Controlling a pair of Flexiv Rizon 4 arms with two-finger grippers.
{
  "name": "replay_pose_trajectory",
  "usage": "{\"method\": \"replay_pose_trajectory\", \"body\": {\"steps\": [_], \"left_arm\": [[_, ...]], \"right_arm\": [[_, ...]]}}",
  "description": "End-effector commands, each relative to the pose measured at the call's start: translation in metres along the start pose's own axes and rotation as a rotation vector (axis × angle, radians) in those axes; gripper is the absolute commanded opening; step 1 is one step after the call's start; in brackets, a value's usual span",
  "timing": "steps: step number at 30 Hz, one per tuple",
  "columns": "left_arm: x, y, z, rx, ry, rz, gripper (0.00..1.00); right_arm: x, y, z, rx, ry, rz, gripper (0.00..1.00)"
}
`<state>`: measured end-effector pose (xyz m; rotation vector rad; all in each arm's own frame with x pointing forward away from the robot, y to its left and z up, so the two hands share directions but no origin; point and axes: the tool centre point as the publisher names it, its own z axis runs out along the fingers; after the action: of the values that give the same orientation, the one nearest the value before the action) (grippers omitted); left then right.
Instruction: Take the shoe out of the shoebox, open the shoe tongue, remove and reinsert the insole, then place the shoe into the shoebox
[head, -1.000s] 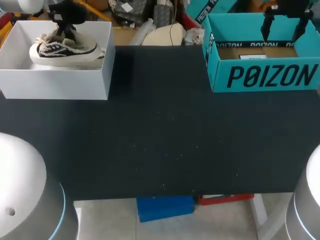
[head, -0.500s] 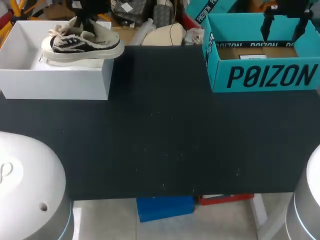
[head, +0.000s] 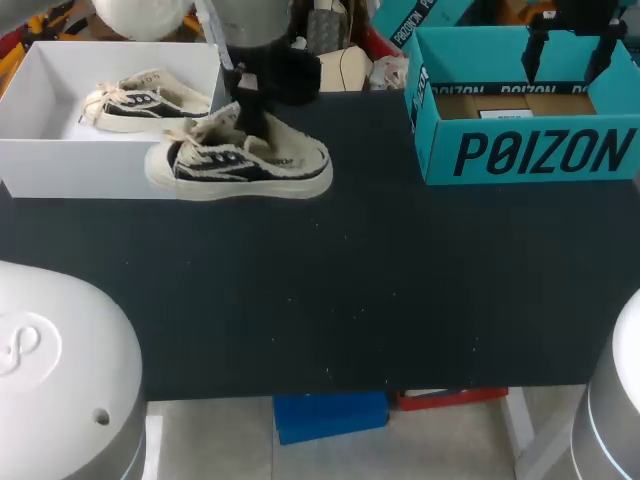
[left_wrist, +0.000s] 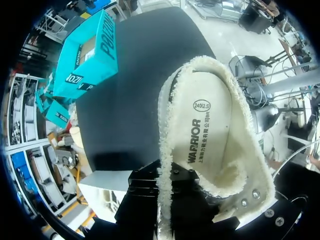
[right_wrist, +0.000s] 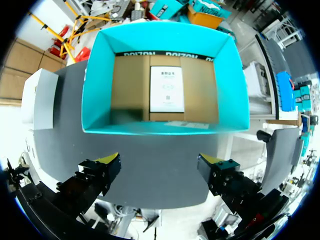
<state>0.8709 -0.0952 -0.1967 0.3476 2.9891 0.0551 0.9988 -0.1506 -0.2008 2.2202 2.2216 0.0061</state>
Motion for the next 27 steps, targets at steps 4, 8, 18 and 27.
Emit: {"method": "replay_pose_trajectory", "body": {"steps": [4,8,18,27], "left_arm": [[-0.014,-0.058,0.060,-0.042,0.055,-0.026,0.00],[-0.018,-0.076,0.092,-0.030,0.097,-0.019,0.00],[-0.017,-0.119,0.170,-0.044,0.165,-0.007,0.00],[-0.005,-0.137,0.208,-0.058,0.208,-0.007,0.00]], "right_arm": [[0.000,0.000,0.000,0.001,-0.001,0.000,1.00],[0.000,0.000,0.000,0.001,-0.001,0.000,1.00],[0.000,0.000,0.000,0.001,-0.001,0.000,1.00],[0.000,0.000,0.000,0.001,-0.001,0.000,1.00]]}}
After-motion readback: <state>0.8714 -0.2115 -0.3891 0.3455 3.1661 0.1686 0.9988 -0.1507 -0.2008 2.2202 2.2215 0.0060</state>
